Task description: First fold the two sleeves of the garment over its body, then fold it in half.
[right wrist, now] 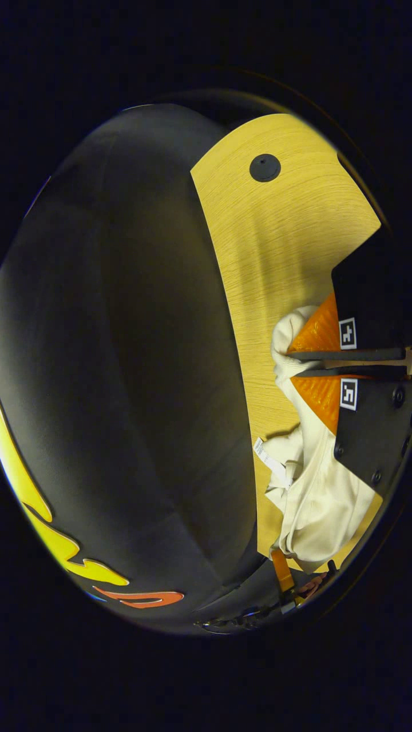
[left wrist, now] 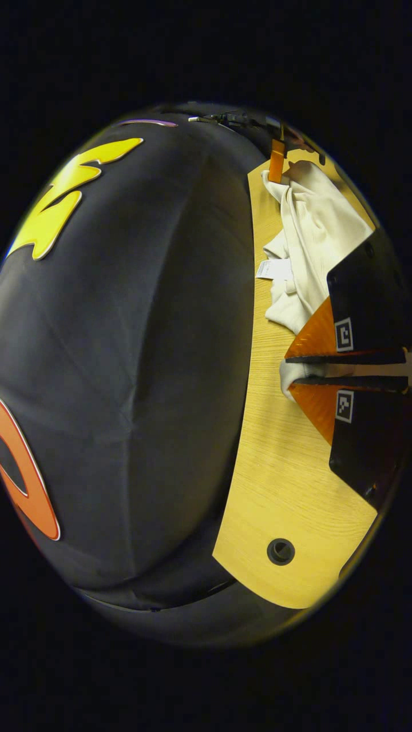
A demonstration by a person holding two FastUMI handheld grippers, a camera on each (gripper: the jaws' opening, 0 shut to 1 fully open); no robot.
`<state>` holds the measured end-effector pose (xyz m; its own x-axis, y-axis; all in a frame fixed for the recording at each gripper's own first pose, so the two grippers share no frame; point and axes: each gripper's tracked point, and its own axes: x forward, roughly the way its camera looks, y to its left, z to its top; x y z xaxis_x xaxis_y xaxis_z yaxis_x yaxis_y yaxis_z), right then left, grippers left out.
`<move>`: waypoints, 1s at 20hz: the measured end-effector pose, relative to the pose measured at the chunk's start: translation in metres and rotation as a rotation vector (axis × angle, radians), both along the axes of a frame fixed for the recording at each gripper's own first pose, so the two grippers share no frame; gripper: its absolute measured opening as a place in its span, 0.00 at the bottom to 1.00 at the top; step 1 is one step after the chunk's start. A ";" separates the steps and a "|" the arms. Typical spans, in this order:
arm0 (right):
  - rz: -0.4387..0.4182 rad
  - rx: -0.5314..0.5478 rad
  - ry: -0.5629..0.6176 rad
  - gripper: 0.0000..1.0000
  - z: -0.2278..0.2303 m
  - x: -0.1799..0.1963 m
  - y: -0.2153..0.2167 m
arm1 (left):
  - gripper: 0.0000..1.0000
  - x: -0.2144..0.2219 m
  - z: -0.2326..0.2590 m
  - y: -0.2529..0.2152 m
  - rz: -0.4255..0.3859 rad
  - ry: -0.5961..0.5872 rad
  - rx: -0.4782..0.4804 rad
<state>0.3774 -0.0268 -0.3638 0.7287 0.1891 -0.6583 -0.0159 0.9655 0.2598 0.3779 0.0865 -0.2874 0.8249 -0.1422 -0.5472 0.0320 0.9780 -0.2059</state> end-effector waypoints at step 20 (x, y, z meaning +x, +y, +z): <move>-0.044 -0.178 -0.276 0.87 0.138 -0.067 0.007 | 0.99 0.003 0.064 0.013 0.080 -0.186 0.119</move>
<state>0.3101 -0.0193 -0.2254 0.8890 0.0530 -0.4549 -0.0194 0.9968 0.0781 0.3806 0.0995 -0.2237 0.9192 -0.0161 -0.3934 -0.0197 0.9960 -0.0868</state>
